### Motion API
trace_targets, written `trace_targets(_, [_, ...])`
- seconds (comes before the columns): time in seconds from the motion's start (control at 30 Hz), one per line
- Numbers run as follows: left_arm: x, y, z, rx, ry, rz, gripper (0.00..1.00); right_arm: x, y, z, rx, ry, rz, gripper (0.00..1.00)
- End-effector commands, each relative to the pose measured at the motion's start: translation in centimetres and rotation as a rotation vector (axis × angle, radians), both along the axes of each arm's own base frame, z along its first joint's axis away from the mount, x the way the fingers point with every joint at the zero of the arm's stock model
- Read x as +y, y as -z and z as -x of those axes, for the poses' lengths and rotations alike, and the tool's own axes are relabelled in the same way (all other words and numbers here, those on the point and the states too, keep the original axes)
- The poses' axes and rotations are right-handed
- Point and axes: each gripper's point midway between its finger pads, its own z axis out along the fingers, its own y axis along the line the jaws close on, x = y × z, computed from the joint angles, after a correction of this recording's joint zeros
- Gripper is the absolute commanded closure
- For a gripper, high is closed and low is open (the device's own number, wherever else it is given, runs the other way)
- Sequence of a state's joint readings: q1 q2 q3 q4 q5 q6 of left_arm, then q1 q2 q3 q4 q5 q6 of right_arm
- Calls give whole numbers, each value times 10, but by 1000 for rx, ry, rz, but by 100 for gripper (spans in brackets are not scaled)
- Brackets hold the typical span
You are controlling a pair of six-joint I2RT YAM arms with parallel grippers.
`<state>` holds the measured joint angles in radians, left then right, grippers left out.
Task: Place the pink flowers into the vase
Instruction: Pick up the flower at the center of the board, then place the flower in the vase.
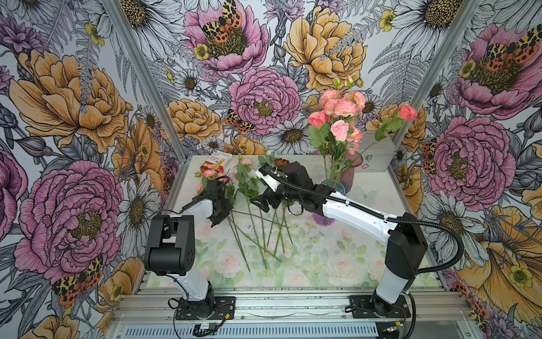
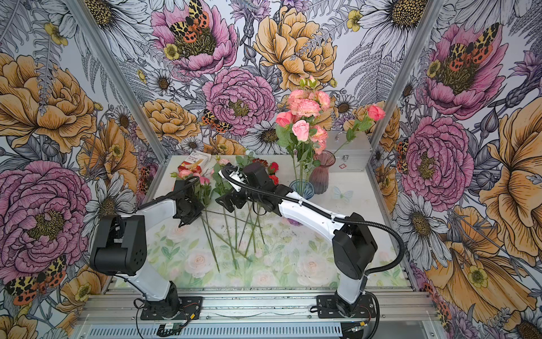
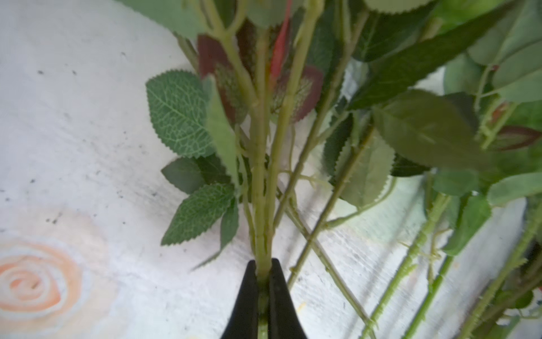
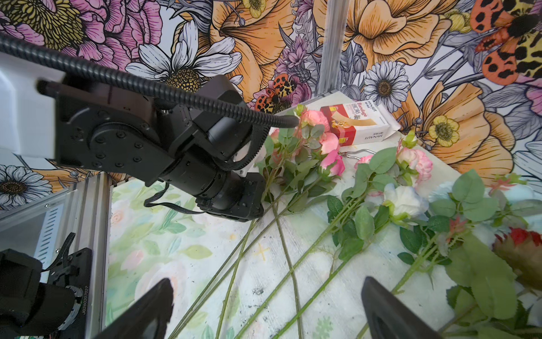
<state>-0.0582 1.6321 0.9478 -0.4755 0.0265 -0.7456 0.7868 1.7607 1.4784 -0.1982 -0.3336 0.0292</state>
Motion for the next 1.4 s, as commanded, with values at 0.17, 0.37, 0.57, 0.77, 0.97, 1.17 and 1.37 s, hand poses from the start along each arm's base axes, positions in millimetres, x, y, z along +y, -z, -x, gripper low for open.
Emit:
trace_targets(0.17, [-30,-115,-4,-349,210,-253,100,-26,-24,-2,-3,47,-30,1])
trace_targets(0.37, [-58,-182,2,-603,313,-253,100,-35,-12,10,4,29,8,8])
trace_targets(0.57, [-80,-252,24,-947,375,-108,100,-36,-21,26,17,4,-19,17])
trace_targets(0.77, [-91,-287,30,-1060,375,6,100,-23,-30,42,50,-55,-58,25])
trace_targets(0.97, [-97,-305,29,-1117,340,90,100,-3,-39,52,71,-97,-86,36])
trace_targets(1.17, [-102,-304,32,-1132,344,111,100,9,-63,50,77,-123,-141,43])
trace_targets(1.37, [-110,-307,34,-1148,350,129,100,21,-66,38,88,-111,-154,49])
